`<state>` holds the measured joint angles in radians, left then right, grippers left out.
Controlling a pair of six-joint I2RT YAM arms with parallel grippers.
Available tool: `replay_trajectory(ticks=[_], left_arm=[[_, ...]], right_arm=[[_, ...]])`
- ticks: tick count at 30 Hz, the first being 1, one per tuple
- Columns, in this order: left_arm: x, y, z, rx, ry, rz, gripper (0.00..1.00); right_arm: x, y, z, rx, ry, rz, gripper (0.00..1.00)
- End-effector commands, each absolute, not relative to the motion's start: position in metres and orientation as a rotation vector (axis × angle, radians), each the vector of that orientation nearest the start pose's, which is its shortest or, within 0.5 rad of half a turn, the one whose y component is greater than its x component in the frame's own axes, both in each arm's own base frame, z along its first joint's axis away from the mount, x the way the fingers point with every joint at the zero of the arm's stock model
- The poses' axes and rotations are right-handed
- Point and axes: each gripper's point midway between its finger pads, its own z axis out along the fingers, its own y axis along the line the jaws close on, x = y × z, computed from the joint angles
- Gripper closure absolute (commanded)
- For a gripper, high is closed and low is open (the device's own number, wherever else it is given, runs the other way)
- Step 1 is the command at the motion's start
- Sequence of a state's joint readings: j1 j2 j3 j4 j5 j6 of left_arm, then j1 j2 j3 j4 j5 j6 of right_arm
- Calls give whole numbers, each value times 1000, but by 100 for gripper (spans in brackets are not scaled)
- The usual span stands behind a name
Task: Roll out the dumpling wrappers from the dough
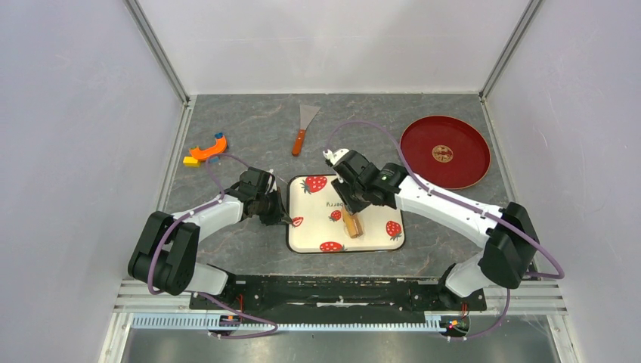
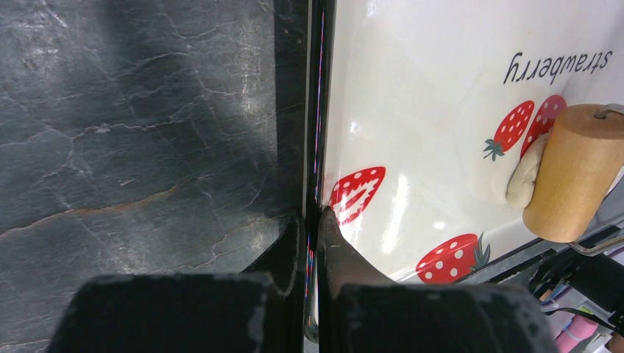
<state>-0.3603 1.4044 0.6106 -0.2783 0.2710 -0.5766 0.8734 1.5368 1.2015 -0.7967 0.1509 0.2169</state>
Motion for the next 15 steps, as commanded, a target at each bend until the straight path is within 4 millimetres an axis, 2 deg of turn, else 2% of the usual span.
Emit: replay_trajectory(ticks=[1, 5, 9, 11, 15], left_arm=[[227, -131, -1, -195, 2786, -426, 98], [229, -131, -1, -198, 2788, -419, 98], [229, -131, -1, -199, 2790, -418, 98], [229, -131, -1, -198, 2789, -418, 98], [229, -131, -1, -202, 2790, -414, 98]], right_arm=[[149, 105, 0, -1072, 2956, -599, 100], [142, 109, 2, -1077, 2979, -513, 100], [141, 127, 14, -1080, 2991, -364, 100], [150, 137, 26, -1063, 2957, -331, 100], [184, 160, 54, -1006, 2852, -320, 100]])
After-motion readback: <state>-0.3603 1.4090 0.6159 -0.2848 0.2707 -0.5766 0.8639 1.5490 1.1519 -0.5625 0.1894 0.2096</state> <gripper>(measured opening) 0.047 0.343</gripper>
